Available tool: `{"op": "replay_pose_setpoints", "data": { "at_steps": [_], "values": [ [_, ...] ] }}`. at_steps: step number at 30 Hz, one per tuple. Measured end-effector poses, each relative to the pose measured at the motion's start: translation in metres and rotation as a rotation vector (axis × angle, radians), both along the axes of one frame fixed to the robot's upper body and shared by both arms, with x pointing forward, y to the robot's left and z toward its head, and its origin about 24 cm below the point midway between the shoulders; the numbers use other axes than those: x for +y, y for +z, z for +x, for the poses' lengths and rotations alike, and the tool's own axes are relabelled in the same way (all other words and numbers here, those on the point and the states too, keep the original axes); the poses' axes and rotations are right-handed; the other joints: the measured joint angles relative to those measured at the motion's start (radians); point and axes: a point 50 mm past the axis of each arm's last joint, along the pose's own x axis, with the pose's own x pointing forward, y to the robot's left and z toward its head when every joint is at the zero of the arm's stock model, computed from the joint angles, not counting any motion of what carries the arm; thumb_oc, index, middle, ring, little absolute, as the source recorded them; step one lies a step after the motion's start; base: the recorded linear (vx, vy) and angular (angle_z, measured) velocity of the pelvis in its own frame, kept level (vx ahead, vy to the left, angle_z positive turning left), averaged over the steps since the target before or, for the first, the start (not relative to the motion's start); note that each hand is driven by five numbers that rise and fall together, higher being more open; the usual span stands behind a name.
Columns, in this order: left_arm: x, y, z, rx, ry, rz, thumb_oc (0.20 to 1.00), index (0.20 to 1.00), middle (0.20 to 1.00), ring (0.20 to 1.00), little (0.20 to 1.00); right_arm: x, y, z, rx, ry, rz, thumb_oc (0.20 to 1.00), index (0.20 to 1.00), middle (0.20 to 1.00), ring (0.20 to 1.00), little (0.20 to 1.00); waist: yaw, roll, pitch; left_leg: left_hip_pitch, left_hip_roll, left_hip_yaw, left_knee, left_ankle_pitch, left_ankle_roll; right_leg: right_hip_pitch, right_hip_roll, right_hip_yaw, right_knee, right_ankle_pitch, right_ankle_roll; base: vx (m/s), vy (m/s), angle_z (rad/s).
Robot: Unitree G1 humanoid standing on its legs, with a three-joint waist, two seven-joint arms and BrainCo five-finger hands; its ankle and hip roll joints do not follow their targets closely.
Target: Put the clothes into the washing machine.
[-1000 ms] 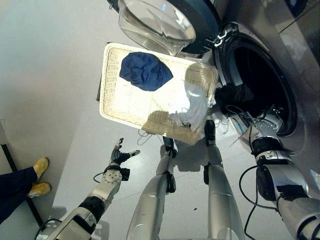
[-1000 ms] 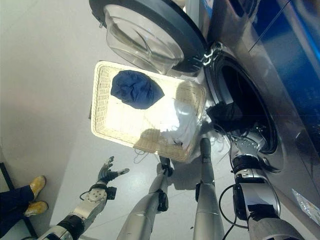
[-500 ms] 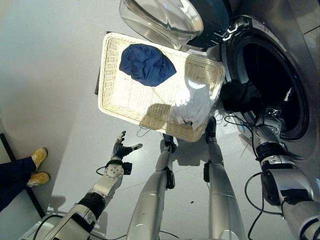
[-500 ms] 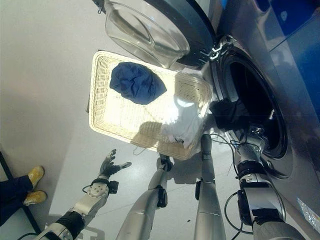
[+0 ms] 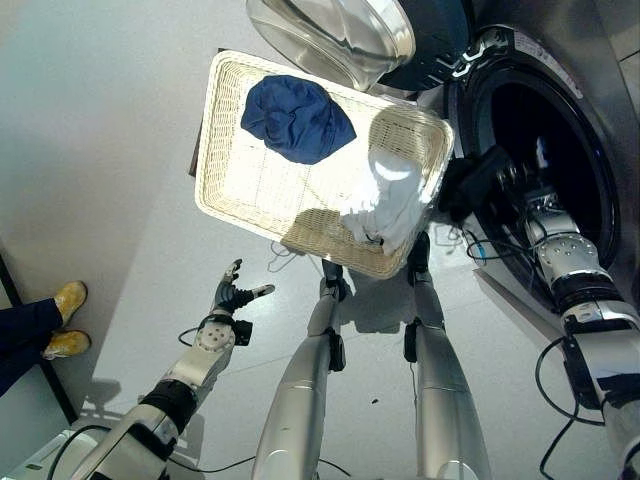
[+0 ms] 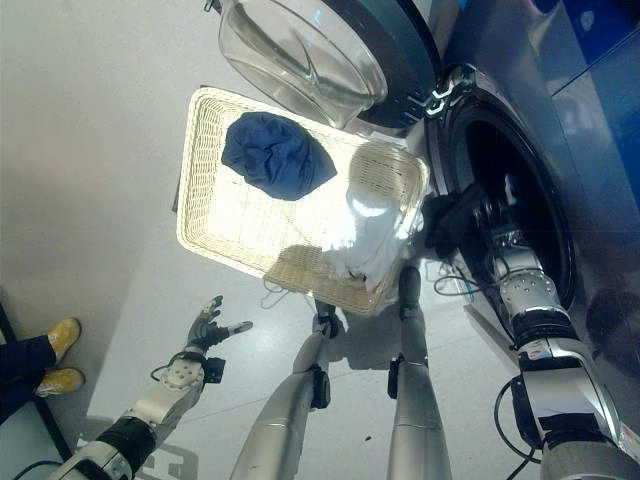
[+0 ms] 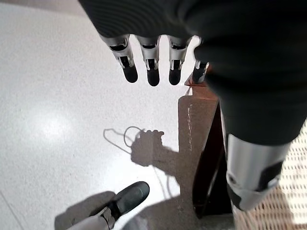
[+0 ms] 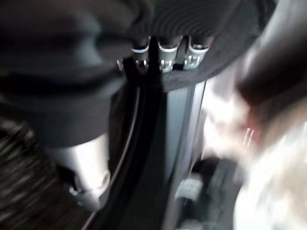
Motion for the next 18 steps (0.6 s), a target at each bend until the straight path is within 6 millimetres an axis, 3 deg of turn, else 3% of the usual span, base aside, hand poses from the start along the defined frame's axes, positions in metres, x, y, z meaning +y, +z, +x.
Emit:
{"op": "replay_pose_setpoints", "data": {
  "at_steps": [5, 8, 11, 13, 18],
  "values": [
    [0.003, -0.005, -0.006, 0.003, 0.023, -0.001, 1.0, 1.0, 1.0, 1.0, 1.0, -0.006, 0.043, -0.013, -0.273, -0.103, 0.128, 1.0, 1.0, 1.0, 1.0, 1.0, -0.004, -0.002, 0.002, 0.0, 0.001, 0.011, -0.003, -0.001, 0.0, -0.003, 0.002, 0.01, -0.004, 0.0, 0.0, 0.0, 0.039, -0.04],
    [0.002, -0.007, -0.007, 0.005, 0.023, -0.005, 1.0, 1.0, 1.0, 1.0, 1.0, -0.008, 0.053, -0.02, -0.368, -0.176, 0.231, 1.0, 1.0, 1.0, 1.0, 1.0, -0.001, -0.003, 0.002, 0.0, 0.0, 0.024, -0.005, 0.0, 0.0, -0.008, 0.003, 0.021, -0.007, 0.004, -0.004, 0.02, 0.079, -0.08],
    [0.001, -0.006, -0.008, -0.01, 0.02, -0.012, 1.0, 1.0, 1.0, 1.0, 1.0, -0.019, 0.056, -0.032, -0.46, -0.373, 0.406, 1.0, 1.0, 1.0, 1.0, 1.0, 0.003, -0.003, 0.002, 0.002, -0.001, 0.029, -0.016, 0.0, 0.002, -0.009, 0.003, 0.03, -0.023, 0.014, -0.009, 0.02, 0.068, -0.08],
    [0.001, -0.006, -0.008, -0.009, 0.021, -0.014, 1.0, 1.0, 1.0, 1.0, 1.0, -0.026, 0.054, -0.039, -0.468, -0.502, 0.482, 1.0, 1.0, 1.0, 1.0, 1.0, 0.003, -0.003, 0.002, 0.002, -0.002, 0.036, -0.024, 0.002, 0.004, -0.011, 0.003, 0.034, -0.032, 0.018, -0.009, 0.02, 0.075, -0.08],
    [0.002, -0.005, -0.007, -0.006, 0.031, -0.04, 1.0, 1.0, 1.0, 1.0, 1.0, -0.056, 0.04, -0.069, -0.206, -1.055, 0.623, 1.0, 1.0, 1.0, 1.0, 1.0, 0.01, -0.003, 0.002, 0.004, -0.008, 0.051, -0.034, 0.0, 0.003, -0.024, -0.001, 0.05, -0.034, 0.019, -0.007, 0.01, 0.05, -0.09]
  ]
}}
